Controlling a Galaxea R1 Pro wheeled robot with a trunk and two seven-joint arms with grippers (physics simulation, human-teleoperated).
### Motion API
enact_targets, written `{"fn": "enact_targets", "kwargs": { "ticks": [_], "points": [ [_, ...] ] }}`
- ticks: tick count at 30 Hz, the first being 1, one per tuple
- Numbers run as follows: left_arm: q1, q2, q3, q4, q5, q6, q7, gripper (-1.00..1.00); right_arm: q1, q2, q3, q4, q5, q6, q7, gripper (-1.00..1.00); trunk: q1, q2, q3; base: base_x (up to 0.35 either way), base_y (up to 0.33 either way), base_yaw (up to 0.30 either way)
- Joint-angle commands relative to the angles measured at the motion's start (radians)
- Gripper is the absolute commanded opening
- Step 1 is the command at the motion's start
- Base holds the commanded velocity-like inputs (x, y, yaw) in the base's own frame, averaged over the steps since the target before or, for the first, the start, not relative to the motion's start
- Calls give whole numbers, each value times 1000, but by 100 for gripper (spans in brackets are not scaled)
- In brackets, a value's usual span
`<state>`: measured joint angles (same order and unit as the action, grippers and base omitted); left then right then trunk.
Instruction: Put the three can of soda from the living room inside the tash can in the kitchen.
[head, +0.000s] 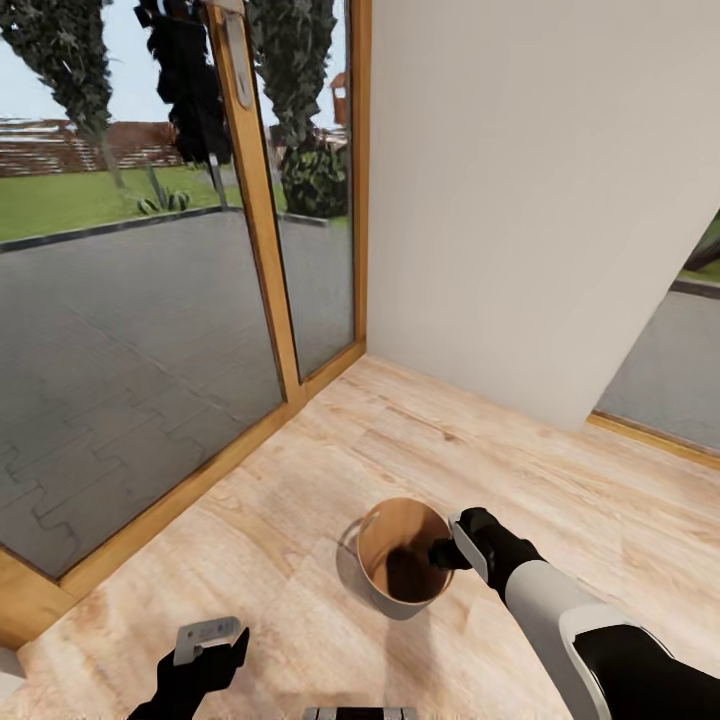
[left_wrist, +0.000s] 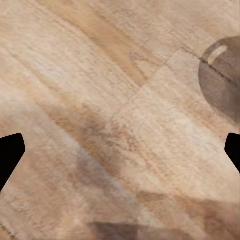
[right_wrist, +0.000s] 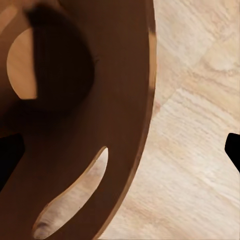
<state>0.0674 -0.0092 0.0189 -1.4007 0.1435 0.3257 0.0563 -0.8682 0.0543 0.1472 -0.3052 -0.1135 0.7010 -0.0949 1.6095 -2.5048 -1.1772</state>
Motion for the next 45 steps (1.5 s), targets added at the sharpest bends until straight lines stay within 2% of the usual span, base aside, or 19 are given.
{"fn": "enact_targets", "kwargs": {
  "ticks": [1,5,9,45],
  "points": [
    [0,0,0,-10,0,5,0,100,0,0,0,0,0,0,0,100,0,0,-4,0,0,0],
    [-1,0,0,-55,-1,45,0,100,0,0,0,0,0,0,0,100,2,-1,-19,0,0,0],
    [1,0,-1,-70,-1,61,0,100,0,-1,0,0,0,0,0,100,2,-1,-19,0,0,0],
    [3,0,-8,-73,-1,64,0,100,0,-1,0,0,0,-2,0,100,2,-1,-19,0,0,0]
  ]
}}
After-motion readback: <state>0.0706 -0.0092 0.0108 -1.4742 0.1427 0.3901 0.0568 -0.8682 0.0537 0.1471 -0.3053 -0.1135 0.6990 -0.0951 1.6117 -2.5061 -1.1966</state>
